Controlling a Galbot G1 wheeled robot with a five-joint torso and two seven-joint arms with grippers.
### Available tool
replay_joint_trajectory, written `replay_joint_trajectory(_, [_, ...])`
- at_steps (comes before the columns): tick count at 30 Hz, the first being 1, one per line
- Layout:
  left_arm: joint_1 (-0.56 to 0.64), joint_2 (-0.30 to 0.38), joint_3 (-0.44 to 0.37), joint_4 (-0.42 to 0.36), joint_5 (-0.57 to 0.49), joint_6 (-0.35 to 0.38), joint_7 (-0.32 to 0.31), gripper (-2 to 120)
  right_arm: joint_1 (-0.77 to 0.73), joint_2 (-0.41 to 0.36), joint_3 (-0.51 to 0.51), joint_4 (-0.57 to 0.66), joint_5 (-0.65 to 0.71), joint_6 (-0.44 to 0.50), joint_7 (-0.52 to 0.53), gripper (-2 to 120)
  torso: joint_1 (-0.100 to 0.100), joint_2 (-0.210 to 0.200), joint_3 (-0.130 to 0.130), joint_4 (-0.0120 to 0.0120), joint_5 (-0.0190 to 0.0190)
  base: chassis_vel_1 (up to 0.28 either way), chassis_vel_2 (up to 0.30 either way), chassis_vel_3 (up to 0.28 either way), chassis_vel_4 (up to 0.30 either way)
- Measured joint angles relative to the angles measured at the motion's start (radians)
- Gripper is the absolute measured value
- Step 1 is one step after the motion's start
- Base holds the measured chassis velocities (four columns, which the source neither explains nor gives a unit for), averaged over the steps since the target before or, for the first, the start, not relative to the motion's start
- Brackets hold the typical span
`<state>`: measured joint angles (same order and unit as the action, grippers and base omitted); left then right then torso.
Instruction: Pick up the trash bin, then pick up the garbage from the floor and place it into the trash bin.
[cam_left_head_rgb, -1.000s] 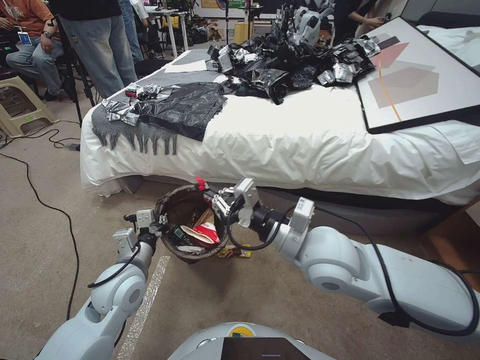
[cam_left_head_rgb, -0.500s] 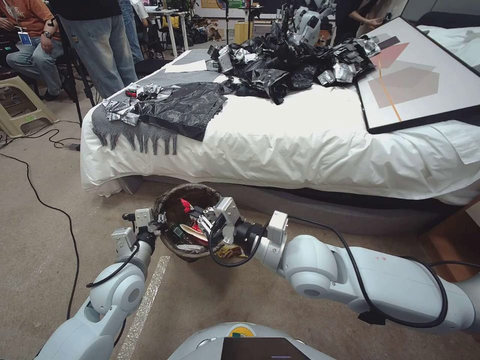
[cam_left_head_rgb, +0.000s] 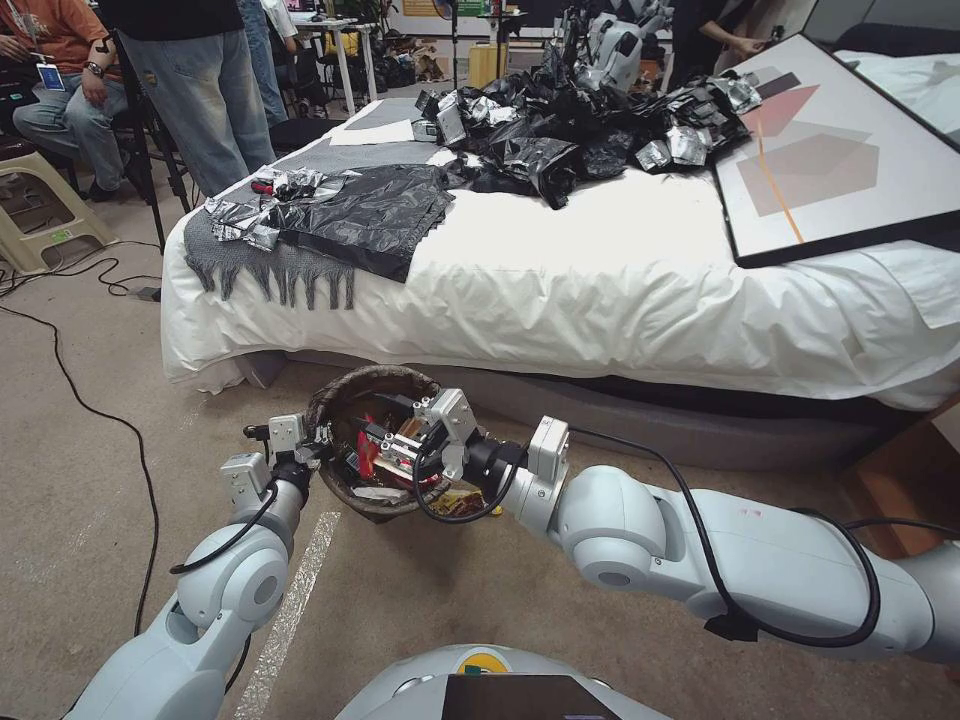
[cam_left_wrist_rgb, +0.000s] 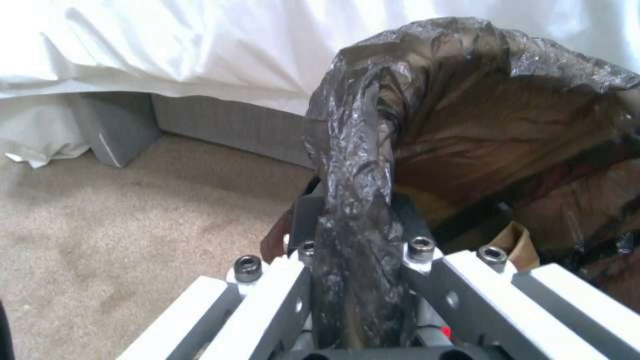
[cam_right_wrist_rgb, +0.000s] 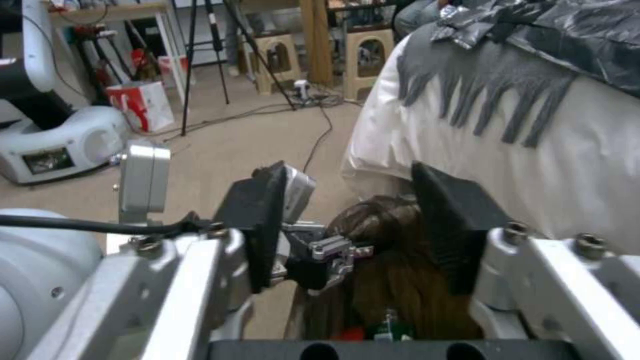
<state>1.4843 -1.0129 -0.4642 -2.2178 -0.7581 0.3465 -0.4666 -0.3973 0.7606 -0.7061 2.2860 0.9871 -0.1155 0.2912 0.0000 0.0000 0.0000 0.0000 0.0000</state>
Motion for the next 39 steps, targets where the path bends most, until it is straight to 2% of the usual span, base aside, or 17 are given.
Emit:
replay_joint_trajectory(4, [0.001, 0.0, 0.002, 0.0, 0.0, 0.0, 0.0, 5, -0.01, 0.0, 0.011, 0.0, 0.0, -0.003, 0.002, 63, 0.0, 0.0, 0.0, 0.0, 0.0, 0.0, 0.0, 0.0, 0.0])
replay_joint_trajectory(6, [0.001, 0.0, 0.002, 0.0, 0.0, 0.0, 0.0, 5, -0.012, 0.0, 0.013, 0.0, 0.0, -0.004, 0.002, 65, 0.0, 0.0, 0.0, 0.0, 0.0001, 0.0, 0.0, 0.0, 0.0])
replay_joint_trajectory(8, [0.003, -0.001, 0.002, -0.001, 0.0, 0.0, 0.0, 5, -0.016, 0.0, 0.018, 0.001, 0.0, -0.004, 0.005, 76, 0.0, 0.0, 0.0, 0.0001, 0.0, 0.0, 0.0, 0.0, 0.0])
replay_joint_trajectory(10, [0.003, -0.001, 0.002, -0.001, 0.0, 0.0, 0.0, 5, -0.018, 0.0, 0.02, 0.001, 0.0, -0.004, 0.006, 78, 0.0, 0.0, 0.0, 0.0001, 0.0, 0.0, 0.0, 0.0, 0.0])
replay_joint_trajectory(14, [0.004, -0.001, 0.002, -0.001, 0.001, 0.0, 0.0, 5, -0.031, -0.005, 0.039, 0.011, 0.001, -0.004, 0.01, 97, 0.0, 0.0, 0.0, 0.0001, 0.0001, 0.0, 0.0, 0.0, 0.0])
replay_joint_trajectory(21, [0.009, -0.005, 0.001, -0.001, 0.003, -0.002, 0.001, 5, -0.117, -0.075, 0.172, 0.075, 0.02, 0.003, 0.036, 100, 0.0, 0.0, 0.0, 0.0001, 0.0001, 0.0, 0.0, 0.0, 0.0])
replay_joint_trajectory(24, [0.01, -0.008, 0.0, 0.002, 0.006, -0.005, 0.004, 5, -0.21, -0.135, 0.323, 0.123, 0.023, 0.005, 0.045, 100, 0.0, 0.0, 0.0, 0.0, 0.0, 0.0, 0.0, 0.0, 0.0])
replay_joint_trajectory(25, [0.01, -0.008, 0.0, 0.002, 0.006, -0.005, 0.004, 5, -0.21, -0.135, 0.323, 0.123, 0.023, 0.005, 0.045, 100, 0.0, 0.0, 0.0, 0.0, 0.0, 0.0, 0.0, 0.0, 0.0])
replay_joint_trajectory(28, [0.013, -0.012, -0.002, 0.005, 0.011, -0.006, 0.006, 5, -0.401, -0.148, 0.578, 0.182, 0.028, -0.021, 0.076, 100, 0.0, 0.0, 0.0, 0.0001, 0.0, 0.0, 0.0, 0.0, 0.0])
replay_joint_trajectory(29, [0.013, -0.012, -0.002, 0.005, 0.011, -0.006, 0.006, 5, -0.401, -0.148, 0.578, 0.182, 0.028, -0.021, 0.076, 100, 0.0, 0.0, 0.0, 0.0001, 0.0, 0.0, 0.0, 0.0, 0.0])
replay_joint_trajectory(30, [0.015, -0.013, -0.002, 0.006, 0.012, -0.007, 0.007, 5, -0.476, -0.14, 0.66, 0.199, 0.03, -0.036, 0.09, 100, 0.0, 0.0, 0.0, 0.0, 0.0003, 0.0, 0.0, 0.0, 0.0])
replay_joint_trajectory(31, [0.018, -0.014, -0.005, 0.009, 0.018, -0.01, 0.01, 5, -0.63, -0.116, 0.822, 0.214, 0.008, -0.06, 0.105, 100, 0.0, 0.0, 0.0, 0.0001, 0.0002, 0.0, 0.0, 0.0, 0.0])
replay_joint_trajectory(32, [0.018, -0.014, -0.005, 0.009, 0.018, -0.01, 0.01, 5, -0.63, -0.116, 0.822, 0.214, 0.008, -0.06, 0.105, 100, 0.0, 0.0, 0.0, 0.0001, 0.0002, 0.0, 0.0, 0.0, 0.0])
replay_joint_trajectory(33, [0.021, -0.013, -0.009, 0.011, 0.019, -0.012, 0.013, 5, -0.789, -0.085, 0.96, 0.218, -0.035, -0.069, 0.104, 100, 0.0, 0.0, 0.0, 0.0, 0.0003, 0.0, 0.0, 0.0, 0.0])
replay_joint_trajectory(34, [0.022, -0.012, -0.012, 0.012, 0.02, -0.013, 0.014, 5, -0.891, -0.063, 1.027, 0.218, -0.066, -0.07, 0.102, 100, 0.0, 0.0, 0.0, -0.0005, 0.0005, 0.0, 0.0, 0.0, 0.0])
replay_joint_trajectory(37, [0.022, -0.011, -0.013, 0.015, 0.022, -0.014, 0.015, 5, -0.973, -0.028, 1.087, 0.218, -0.1, -0.071, 0.099, 100, 0.0, 0.0, 0.0, -0.0003, 0.0003, 0.0, 0.0, 0.0, 0.0])
replay_joint_trajectory(39, [0.022, -0.012, -0.014, 0.016, 0.027, -0.015, 0.016, 5, -1.093, 0.05, 1.173, 0.218, -0.173, -0.069, 0.097, 100, 0.0, 0.0, 0.0, 0.0, 0.0004, 0.0, 0.0, 0.0, 0.0])
